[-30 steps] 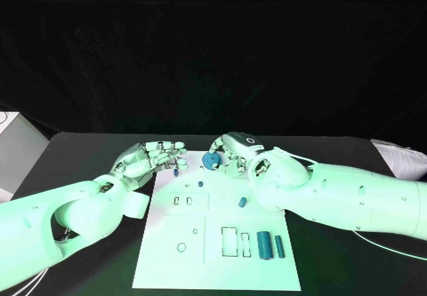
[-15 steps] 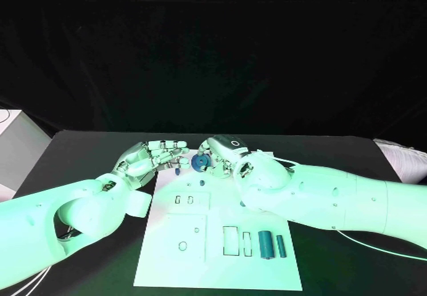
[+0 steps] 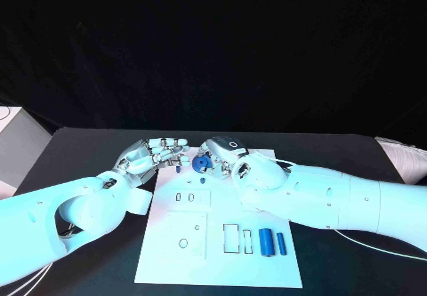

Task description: Assemble the parts on the task board

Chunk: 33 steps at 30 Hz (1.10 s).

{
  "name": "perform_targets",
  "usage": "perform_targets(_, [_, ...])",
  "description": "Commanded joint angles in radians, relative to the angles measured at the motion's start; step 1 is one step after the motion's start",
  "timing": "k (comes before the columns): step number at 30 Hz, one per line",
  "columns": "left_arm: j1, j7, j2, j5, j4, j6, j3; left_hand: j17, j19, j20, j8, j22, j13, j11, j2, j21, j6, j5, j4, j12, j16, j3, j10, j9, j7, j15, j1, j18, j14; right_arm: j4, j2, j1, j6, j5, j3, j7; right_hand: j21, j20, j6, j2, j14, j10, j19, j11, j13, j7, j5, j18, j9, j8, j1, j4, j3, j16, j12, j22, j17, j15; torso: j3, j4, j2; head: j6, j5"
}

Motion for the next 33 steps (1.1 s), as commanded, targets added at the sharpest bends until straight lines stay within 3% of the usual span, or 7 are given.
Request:
perform_targets(1, [0.001, 0.006, 0.002, -0.003, 0.001, 0.017, 0.001, 0.001, -0.005, 0.000, -0.005, 0.001, 0.000, -0.002, -0.001, 0.003, 0.006, -0.003, -0.004, -0.005, 0.004, -0.001, 0.007, -0.001, 0.016, -0.002, -0.011, -0.004, -0.006, -0.003, 0.001, -0.002, 0.031, -0.026, -0.001, -0.015, 0.004, -0.009, 0.025, 0.003, 0.094, 0.105, 0.105, -0.005, 0.263, -0.013, -0.003, -0.014, 0.005, 0.021, -0.006, -0.001, 0.006, 0.006, 0.003, 0.263, 0.221, -0.005, 0.0002, 0.0010, -0.002, -0.002, -0.001])
perform_targets(20, [0.001, 0.006, 0.000, -0.003, 0.000, 0.017, 0.001, 0.001, -0.005, 0.000, -0.005, 0.001, 0.000, -0.002, -0.001, 0.003, 0.006, -0.003, -0.004, -0.005, 0.004, -0.001, 0.007, -0.001, 0.016, -0.002, -0.011, -0.004, -0.006, -0.007, -0.003, -0.002, 0.016, -0.065, -0.001, -0.071, 0.004, -0.008, 0.024, 0.002, 0.093, 0.105, 0.105, -0.005, 0.263, -0.013, -0.006, -0.014, 0.005, 0.021, -0.011, 0.000, 0.009, 0.005, 0.003, 0.263, 0.218, -0.004, 0.0012, 0.0007, -0.001, -0.003, 0.000])
perform_targets(26, [0.001, 0.006, 0.000, -0.003, 0.000, 0.017, 0.001, 0.001, -0.005, 0.000, -0.005, 0.001, 0.000, -0.002, -0.001, 0.003, 0.006, -0.003, -0.004, -0.005, 0.004, -0.001, 0.007, -0.001, 0.016, -0.002, -0.011, -0.004, -0.006, -0.009, -0.002, -0.002, 0.015, -0.043, -0.001, -0.047, 0.004, -0.007, 0.010, -0.011, 0.093, 0.104, 0.105, -0.001, 0.263, -0.008, -0.022, -0.014, 0.002, 0.014, -0.030, 0.004, 0.008, 0.004, 0.003, 0.263, 0.215, -0.002, 0.0008, -0.0018, -0.001, -0.003, 0.001])
perform_targets(27, [0.001, 0.006, 0.000, -0.003, 0.000, 0.017, 0.001, 0.001, -0.005, 0.000, -0.005, 0.001, 0.000, -0.002, -0.001, 0.003, 0.006, -0.003, -0.004, -0.005, 0.004, -0.001, 0.007, -0.001, 0.016, -0.002, -0.011, -0.004, -0.006, -0.009, -0.001, -0.002, 0.015, -0.037, -0.001, -0.041, 0.004, -0.003, -0.019, -0.026, 0.092, 0.092, 0.105, 0.007, 0.249, 0.001, -0.066, -0.014, -0.005, -0.003, -0.052, 0.013, -0.004, 0.003, -0.011, 0.263, 0.213, 0.005, 0.0008, -0.0018, -0.001, -0.003, 0.001])
perform_targets(30, [0.001, 0.005, 0.000, -0.003, 0.001, 0.016, 0.001, 0.001, -0.005, 0.000, -0.005, 0.001, 0.000, -0.002, -0.001, 0.003, 0.006, -0.003, -0.004, -0.005, 0.004, -0.001, 0.007, -0.001, 0.016, -0.002, -0.011, -0.004, -0.006, -0.011, -0.001, -0.002, 0.022, -0.019, -0.001, -0.024, 0.004, 0.007, -0.066, -0.038, 0.092, 0.075, 0.105, 0.018, 0.232, 0.013, -0.098, -0.014, -0.017, -0.032, -0.085, 0.032, -0.038, 0.003, -0.030, 0.263, 0.214, 0.015, 0.0009, -0.0014, -0.001, -0.003, 0.000])
perform_targets(31, [0.001, 0.005, -0.001, -0.003, 0.001, 0.016, 0.001, 0.001, -0.005, 0.000, -0.005, 0.001, 0.000, -0.002, -0.001, 0.003, 0.006, -0.003, -0.004, -0.005, 0.004, -0.001, 0.007, -0.001, 0.016, -0.002, -0.011, -0.004, -0.006, -0.012, -0.001, -0.002, 0.024, -0.012, -0.001, -0.018, 0.004, 0.014, -0.110, -0.033, 0.093, 0.068, 0.105, 0.026, 0.224, 0.020, -0.100, -0.014, -0.028, -0.061, -0.108, 0.046, -0.111, 0.003, -0.038, 0.263, 0.216, 0.023, 0.0008, -0.0007, -0.001, -0.003, 0.000])
perform_targets(33, [0.001, 0.005, -0.001, -0.003, 0.001, 0.016, 0.001, 0.001, -0.005, 0.000, -0.005, 0.001, 0.000, -0.002, -0.001, 0.003, 0.006, -0.003, -0.004, -0.005, 0.004, -0.001, 0.007, -0.001, 0.016, -0.002, -0.011, -0.004, -0.006, -0.012, -0.002, -0.002, 0.032, 0.005, -0.001, -0.007, 0.004, 0.022, -0.116, 0.002, 0.093, 0.065, 0.105, 0.033, 0.222, 0.025, -0.080, -0.014, -0.035, -0.072, -0.139, 0.052, -0.219, 0.003, -0.042, 0.263, 0.216, 0.028, 0.0006, 0.0001, -0.001, -0.004, 0.000])
